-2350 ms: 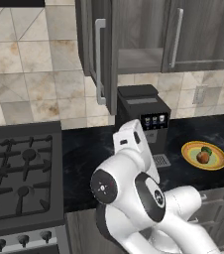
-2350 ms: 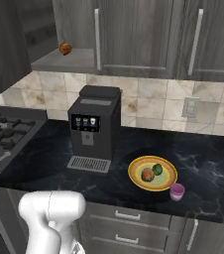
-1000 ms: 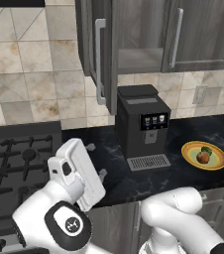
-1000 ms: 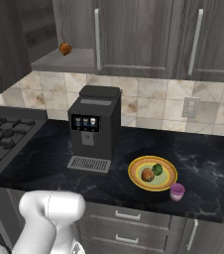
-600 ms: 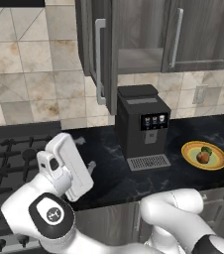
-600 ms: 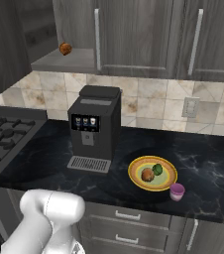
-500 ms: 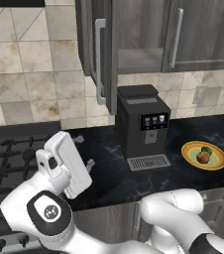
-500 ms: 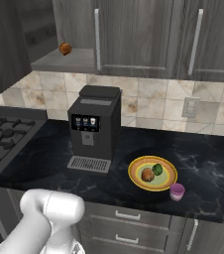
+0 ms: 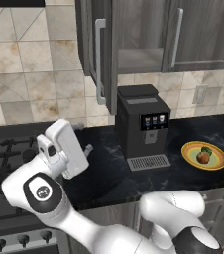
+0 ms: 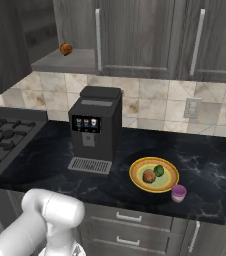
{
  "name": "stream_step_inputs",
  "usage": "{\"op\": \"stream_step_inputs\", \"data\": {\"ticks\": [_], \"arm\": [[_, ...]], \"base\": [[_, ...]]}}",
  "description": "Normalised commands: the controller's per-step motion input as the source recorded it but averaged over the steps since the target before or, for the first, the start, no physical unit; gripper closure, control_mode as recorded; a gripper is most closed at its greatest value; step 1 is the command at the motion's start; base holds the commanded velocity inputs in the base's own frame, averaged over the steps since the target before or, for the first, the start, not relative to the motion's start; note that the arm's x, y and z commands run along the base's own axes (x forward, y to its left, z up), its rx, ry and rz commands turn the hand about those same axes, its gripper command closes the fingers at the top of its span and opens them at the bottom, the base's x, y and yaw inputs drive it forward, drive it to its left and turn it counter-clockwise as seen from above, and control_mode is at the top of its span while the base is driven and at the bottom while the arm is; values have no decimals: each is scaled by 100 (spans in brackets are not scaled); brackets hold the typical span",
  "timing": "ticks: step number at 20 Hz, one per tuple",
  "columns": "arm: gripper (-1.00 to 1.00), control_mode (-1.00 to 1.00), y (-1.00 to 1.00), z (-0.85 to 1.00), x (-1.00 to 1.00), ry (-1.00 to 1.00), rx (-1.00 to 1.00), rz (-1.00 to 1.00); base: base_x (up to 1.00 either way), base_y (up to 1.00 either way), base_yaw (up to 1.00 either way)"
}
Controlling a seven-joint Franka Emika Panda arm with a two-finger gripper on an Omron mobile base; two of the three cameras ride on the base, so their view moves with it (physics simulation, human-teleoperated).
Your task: Pick the avocado and bread from the counter and place them on the plate. Then pick the jam from the cabinet and place it next to the plate. Lastly close the cabinet door.
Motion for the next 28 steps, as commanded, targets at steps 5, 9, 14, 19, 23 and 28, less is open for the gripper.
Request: {"op": "stream_step_inputs", "data": {"ticks": [5, 9, 14, 19, 23, 28], "arm": [[-100, -100, 0, 14, 37, -17, 7, -10], [-100, -100, 0, 3, 39, -13, 5, -8], [-100, -100, 0, 0, 39, -11, 2, -6], [-100, -100, 3, 0, 41, -7, 0, -6], [-100, -100, 13, 0, 37, -1, 0, -8], [-100, -100, 27, 0, 29, 0, 0, -10]], "base": [[0, 0, 0], [0, 0, 0], [0, 0, 0], [0, 0, 0], [0, 0, 0], [0, 0, 0]]}}
